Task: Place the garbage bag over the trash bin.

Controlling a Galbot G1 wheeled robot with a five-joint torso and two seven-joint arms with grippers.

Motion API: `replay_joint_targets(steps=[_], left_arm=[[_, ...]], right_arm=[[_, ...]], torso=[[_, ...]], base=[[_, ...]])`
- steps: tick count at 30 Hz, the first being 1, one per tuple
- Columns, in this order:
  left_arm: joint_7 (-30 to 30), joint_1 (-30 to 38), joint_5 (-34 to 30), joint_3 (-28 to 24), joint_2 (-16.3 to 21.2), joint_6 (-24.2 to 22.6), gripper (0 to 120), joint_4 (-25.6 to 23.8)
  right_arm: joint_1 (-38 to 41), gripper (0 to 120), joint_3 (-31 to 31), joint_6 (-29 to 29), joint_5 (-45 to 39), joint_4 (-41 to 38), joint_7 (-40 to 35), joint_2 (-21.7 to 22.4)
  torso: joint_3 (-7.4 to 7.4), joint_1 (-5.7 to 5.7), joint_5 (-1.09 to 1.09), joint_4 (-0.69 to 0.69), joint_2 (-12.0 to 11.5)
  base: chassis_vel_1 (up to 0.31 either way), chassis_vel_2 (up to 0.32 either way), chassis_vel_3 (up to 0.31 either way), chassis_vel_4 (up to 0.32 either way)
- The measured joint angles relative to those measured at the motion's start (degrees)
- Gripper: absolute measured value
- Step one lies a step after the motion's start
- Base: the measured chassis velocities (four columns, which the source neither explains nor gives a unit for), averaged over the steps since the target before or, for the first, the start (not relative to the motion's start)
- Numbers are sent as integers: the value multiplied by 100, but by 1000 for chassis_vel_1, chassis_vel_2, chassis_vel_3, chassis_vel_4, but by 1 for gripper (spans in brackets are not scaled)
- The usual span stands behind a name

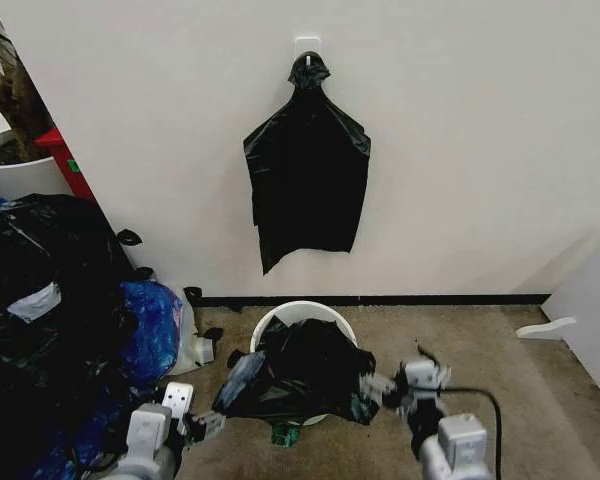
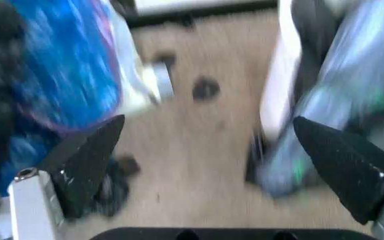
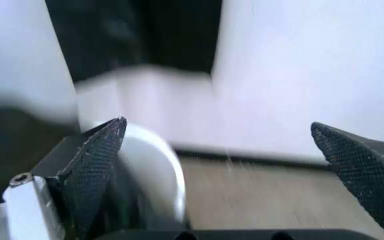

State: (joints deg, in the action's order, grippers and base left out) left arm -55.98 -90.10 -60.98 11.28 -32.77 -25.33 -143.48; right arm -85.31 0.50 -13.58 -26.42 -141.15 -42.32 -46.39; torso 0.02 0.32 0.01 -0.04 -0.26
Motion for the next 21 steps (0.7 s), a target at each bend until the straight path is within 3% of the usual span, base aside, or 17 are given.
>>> replay_joint_targets(steps=[4,8,12,15,16,21], left_arm=[[196,211,-75,551,-316,124,100,6],[338,327,-90,807,-647,235,100,11],[589,571,169,914,-1099,476,100,38],[706,876,206,1104,-1406,459,100,274],[706,876,206,1104,-1406,459,100,274],[743,1359,-17,1575,-1526,334,100,750]], right_arm=[[687,100,342,443,-619,302,744,9],[1565,100,360,155,-1611,658,1208,125],[2849,100,-259,-427,-2499,1502,1440,87],[4163,100,-1122,-1409,-3121,2242,1414,-173],[4163,100,-1122,-1409,-3121,2242,1414,-173],[5284,100,-1791,-2507,-3689,2895,1490,-662]], torso=[[0,0,1,0,0],[0,0,-2,1,0],[1,1,0,1,0],[1,1,-2,4,0],[1,1,-2,4,0],[1,1,-3,0,0]], base=[[0,0,0,0],[0,0,0,0],[0,0,0,0],[0,0,0,0],[0,0,0,0],[0,0,0,0]])
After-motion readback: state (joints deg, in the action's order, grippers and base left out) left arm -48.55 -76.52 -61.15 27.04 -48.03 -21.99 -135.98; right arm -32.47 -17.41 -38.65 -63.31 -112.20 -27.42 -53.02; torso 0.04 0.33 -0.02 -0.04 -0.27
